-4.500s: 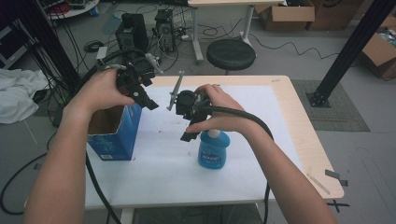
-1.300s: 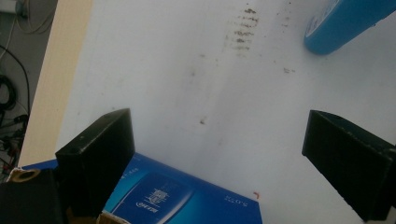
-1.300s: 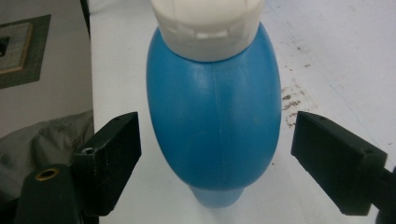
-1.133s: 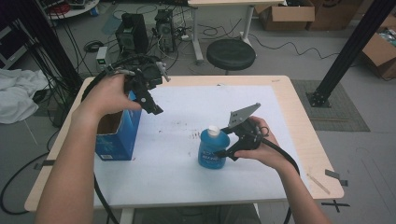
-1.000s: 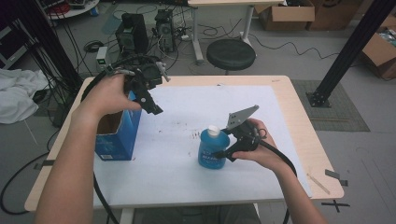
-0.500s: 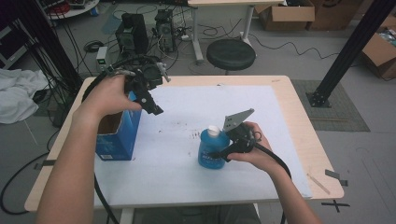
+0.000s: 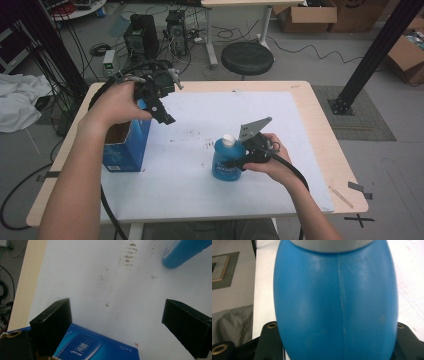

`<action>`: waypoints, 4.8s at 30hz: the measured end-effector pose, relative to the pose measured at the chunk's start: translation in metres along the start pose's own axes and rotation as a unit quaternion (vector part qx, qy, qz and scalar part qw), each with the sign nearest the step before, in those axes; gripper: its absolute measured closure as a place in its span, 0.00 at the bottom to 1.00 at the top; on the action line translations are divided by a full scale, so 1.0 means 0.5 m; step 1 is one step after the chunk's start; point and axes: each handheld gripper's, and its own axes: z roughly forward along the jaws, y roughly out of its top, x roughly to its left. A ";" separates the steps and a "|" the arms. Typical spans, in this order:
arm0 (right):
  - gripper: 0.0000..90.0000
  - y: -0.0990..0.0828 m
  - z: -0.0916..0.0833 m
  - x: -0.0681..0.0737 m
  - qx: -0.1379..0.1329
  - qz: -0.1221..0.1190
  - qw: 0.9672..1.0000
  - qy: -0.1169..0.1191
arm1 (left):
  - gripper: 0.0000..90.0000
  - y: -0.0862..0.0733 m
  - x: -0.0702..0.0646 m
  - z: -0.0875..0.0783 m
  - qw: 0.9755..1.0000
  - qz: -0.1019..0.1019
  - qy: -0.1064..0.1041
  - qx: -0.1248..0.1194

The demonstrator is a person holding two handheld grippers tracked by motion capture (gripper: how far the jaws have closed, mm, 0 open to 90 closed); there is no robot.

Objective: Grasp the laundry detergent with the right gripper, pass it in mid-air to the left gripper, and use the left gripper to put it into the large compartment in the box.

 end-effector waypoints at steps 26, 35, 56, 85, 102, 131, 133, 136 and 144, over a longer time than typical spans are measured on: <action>0.49 0.189 -0.008 -0.039 0.037 -0.050 0.995 0.078 | 0.10 0.034 -0.032 -0.065 0.998 0.027 -0.035 -0.052; 0.49 0.236 0.005 -0.025 0.043 -0.063 0.993 0.096 | 0.10 0.055 -0.057 -0.083 0.996 0.048 -0.050 -0.057; 0.49 0.249 0.006 -0.020 0.048 -0.063 0.992 0.096 | 0.10 0.111 -0.100 -0.046 0.993 0.086 -0.076 -0.038; 0.49 0.242 0.000 -0.019 0.049 -0.060 0.992 0.097 | 0.24 0.117 -0.115 -0.016 0.989 0.101 -0.100 -0.039; 0.49 0.240 0.004 -0.015 0.052 -0.055 0.992 0.101 | 0.35 0.115 -0.118 -0.016 0.988 0.114 -0.100 -0.034; 0.49 0.244 0.006 -0.011 0.061 -0.064 0.993 0.073 | 0.42 0.112 -0.122 -0.016 0.988 0.121 -0.084 -0.038; 0.49 0.244 0.006 -0.011 0.060 -0.064 0.993 0.074 | 0.42 0.112 -0.122 -0.016 0.988 0.119 -0.085 -0.040; 0.48 0.243 0.007 -0.012 0.054 -0.063 0.993 0.079 | 0.43 0.111 -0.121 -0.017 0.988 0.121 -0.087 -0.044; 0.35 0.238 0.005 -0.013 0.028 -0.053 0.995 0.076 | 0.43 0.106 -0.115 -0.027 0.990 0.099 -0.098 -0.039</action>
